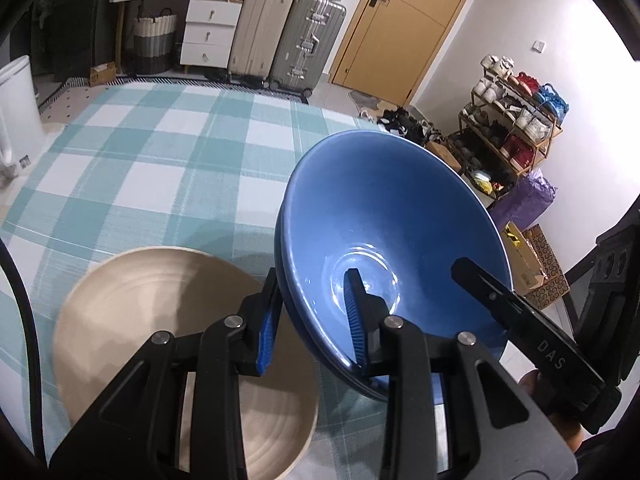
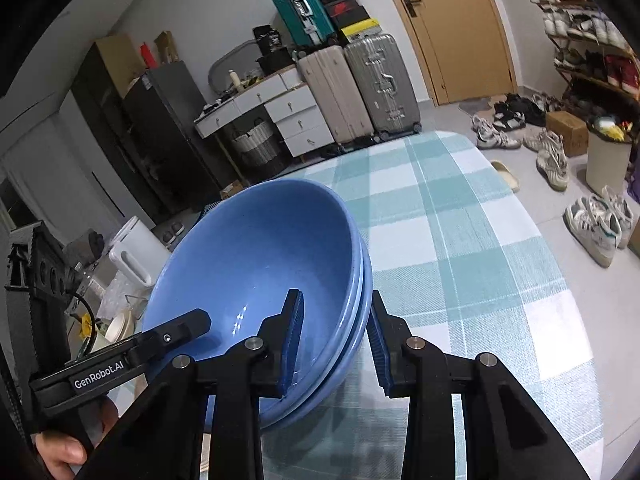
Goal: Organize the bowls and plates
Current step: 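Lift the nested blue bowls with both grippers and carry them over the cream plates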
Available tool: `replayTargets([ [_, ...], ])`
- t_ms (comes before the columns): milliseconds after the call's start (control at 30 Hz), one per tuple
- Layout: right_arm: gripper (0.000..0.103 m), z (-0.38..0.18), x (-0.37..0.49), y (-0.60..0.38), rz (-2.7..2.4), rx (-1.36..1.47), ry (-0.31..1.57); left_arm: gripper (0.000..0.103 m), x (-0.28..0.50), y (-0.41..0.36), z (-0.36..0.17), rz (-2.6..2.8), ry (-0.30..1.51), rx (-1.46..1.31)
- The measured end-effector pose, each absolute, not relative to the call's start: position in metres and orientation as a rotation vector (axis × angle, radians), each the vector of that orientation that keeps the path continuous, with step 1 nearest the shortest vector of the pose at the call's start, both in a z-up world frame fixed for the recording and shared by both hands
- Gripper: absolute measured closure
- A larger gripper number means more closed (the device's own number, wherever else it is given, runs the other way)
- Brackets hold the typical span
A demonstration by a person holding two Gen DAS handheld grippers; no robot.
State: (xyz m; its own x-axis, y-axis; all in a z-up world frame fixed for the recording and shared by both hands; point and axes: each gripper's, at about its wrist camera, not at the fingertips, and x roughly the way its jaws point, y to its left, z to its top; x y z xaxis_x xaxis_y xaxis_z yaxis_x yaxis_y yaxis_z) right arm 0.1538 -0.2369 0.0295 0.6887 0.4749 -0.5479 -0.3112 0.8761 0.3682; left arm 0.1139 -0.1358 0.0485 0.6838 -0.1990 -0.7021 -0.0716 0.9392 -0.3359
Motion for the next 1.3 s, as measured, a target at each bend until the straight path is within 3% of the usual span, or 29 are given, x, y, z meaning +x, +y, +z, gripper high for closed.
replayTargets([
  [633, 0.07, 0.051, 0.111, -0.151, 0.562, 0.16, 0.671, 0.075, 0.036, -0.059, 0.079, 0.095, 0.732, -0.354],
  [1300, 0.07, 0.025, 0.117, -0.101, 0.628, 0.114, 0.76, 0.075, 0.028, -0.032, 0.045, 0.211, 0.793, -0.335],
])
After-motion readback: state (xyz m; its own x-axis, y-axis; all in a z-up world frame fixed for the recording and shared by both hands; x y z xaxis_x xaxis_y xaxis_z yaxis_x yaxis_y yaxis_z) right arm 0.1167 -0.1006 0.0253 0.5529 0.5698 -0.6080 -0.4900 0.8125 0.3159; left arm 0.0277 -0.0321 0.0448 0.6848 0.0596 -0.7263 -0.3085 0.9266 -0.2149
